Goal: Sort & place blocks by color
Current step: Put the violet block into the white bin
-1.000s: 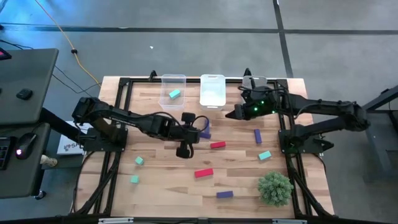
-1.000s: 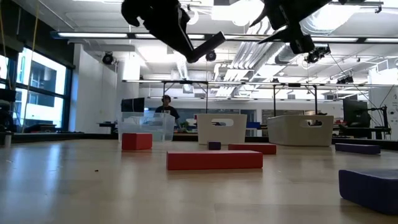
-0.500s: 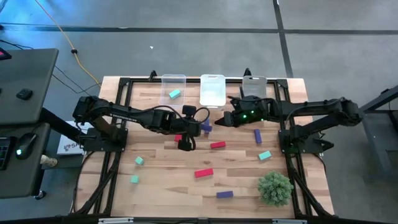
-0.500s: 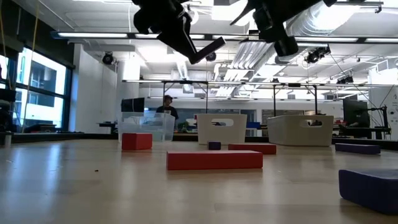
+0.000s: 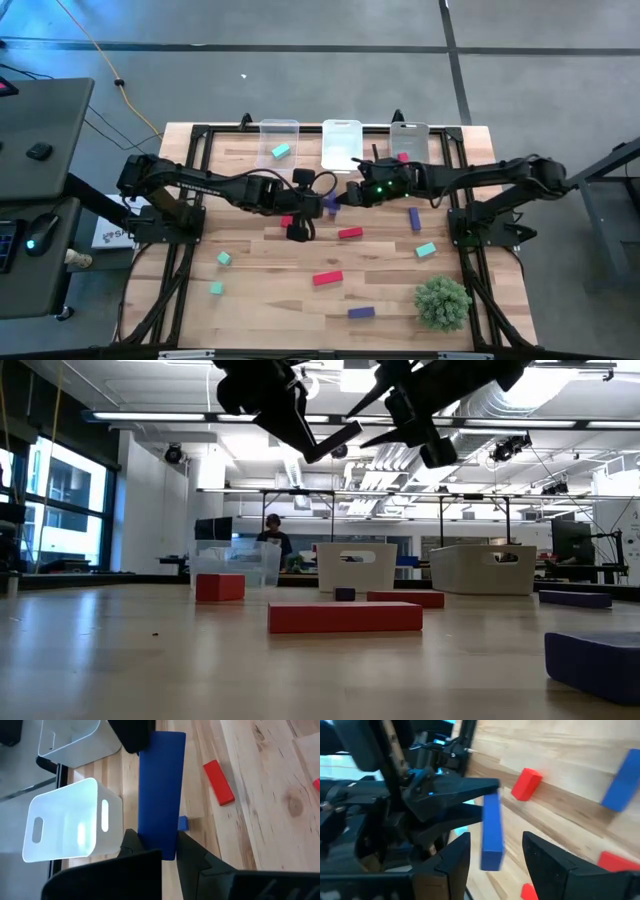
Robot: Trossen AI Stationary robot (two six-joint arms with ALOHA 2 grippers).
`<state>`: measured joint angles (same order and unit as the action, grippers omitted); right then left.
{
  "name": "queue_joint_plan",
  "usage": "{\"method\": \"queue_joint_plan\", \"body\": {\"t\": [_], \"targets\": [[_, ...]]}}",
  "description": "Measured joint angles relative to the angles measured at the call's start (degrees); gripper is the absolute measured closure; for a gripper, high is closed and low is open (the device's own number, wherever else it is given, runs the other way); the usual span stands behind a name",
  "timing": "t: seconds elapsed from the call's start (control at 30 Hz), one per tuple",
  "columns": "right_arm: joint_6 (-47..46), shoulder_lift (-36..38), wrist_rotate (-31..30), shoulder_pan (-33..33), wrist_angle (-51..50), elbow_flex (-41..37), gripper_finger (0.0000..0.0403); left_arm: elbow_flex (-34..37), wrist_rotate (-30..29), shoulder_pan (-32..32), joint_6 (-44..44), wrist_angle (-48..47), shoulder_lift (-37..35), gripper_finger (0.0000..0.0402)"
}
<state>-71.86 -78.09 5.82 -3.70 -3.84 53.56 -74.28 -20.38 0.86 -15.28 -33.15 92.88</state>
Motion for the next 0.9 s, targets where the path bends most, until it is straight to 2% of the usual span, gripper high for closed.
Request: {"method": "queue_joint_plan", "body": {"t": [0.4,0.57,0.7,0.9], "targets": [[-1.7,-2.5,1.3,0.0,1.9,-0.1,0.0233,0.0,-0.9,0.3,3.4,0.2,0.0,0.0402],[-1.7,-3.0,-0.3,0.0,2.0,-0.1,0.024,0.0,-0.9,0.6,4.1,0.2,0.0,0.0402],[-1.7,-3.0,-1.8,0.0,2.4,-0.1,0.0278,0.0,-0.9,0.6,2.7,0.2,0.0,0.0402],[-0.4,-2.9,-3.6,0.0,3.0,0.0,0.036,0.0,-0.9,0.7,2.2,-0.1,0.0,0.0402]]}}
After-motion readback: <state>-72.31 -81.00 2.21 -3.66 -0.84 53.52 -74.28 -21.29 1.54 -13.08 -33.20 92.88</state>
